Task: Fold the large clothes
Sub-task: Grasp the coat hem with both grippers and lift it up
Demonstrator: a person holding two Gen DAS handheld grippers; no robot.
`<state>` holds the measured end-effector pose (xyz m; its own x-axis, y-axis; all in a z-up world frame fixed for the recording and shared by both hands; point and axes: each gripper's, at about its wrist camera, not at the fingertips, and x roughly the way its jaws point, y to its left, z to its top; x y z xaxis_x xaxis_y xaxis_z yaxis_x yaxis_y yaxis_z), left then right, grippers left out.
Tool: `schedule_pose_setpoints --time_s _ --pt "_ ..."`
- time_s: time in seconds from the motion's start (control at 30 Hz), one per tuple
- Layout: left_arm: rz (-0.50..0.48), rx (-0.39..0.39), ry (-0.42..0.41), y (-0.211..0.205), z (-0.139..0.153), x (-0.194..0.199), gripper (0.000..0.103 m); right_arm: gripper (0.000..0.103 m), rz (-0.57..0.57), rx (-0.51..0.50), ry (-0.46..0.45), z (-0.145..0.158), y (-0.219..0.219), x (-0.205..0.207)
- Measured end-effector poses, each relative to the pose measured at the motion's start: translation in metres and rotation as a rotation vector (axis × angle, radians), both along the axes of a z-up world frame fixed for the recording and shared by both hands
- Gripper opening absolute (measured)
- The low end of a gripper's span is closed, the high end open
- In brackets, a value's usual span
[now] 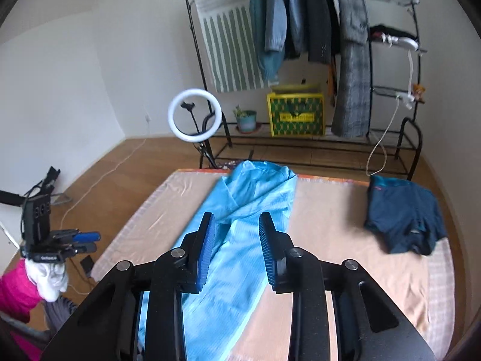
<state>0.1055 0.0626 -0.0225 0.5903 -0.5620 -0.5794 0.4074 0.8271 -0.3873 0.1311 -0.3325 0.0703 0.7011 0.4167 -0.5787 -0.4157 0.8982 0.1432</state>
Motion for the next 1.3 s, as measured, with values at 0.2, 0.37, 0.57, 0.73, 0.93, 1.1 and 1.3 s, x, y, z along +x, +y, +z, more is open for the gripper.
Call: schedule_pose_setpoints --time_s 0.2,0.37,0.57,0.73,0.93,1.1,1.3 --pt "0.009 -0.056 0.063 0.004 -0.015 -0.039 0.057 0.039 -0.015 0.023 -0.028 -0.003 -0.02 -0.071" --pt "0.014 -0.123 0.241 0.009 -0.076 -0.04 0.058 0.059 -0.017 0.048 0.023 -0.049 -0.032 -0.101" --pt "0.059 -0.183 0.498 0.021 -0.177 -0.029 0.058 0.059 0.018 0.073 0.308 -0.156 -0.024 -0.097" --pt "0.093 -0.193 0.625 0.024 -0.233 -0.021 0.057 0.059 0.062 0.061 0.515 -0.244 -0.004 -0.085" --pt "0.047 -0.217 0.644 0.01 -0.253 -0.019 0.058 0.059 0.088 0.079 0.677 -0.317 0.011 -0.069" --pt "0.046 -0.248 0.628 0.009 -0.253 -0.02 0.058 0.059 0.147 0.132 0.725 -0.341 0.022 -0.062" --pt "0.015 -0.254 0.67 0.007 -0.26 -0.028 0.041 0.049 0.226 0.223 0.759 -0.353 0.031 -0.052"
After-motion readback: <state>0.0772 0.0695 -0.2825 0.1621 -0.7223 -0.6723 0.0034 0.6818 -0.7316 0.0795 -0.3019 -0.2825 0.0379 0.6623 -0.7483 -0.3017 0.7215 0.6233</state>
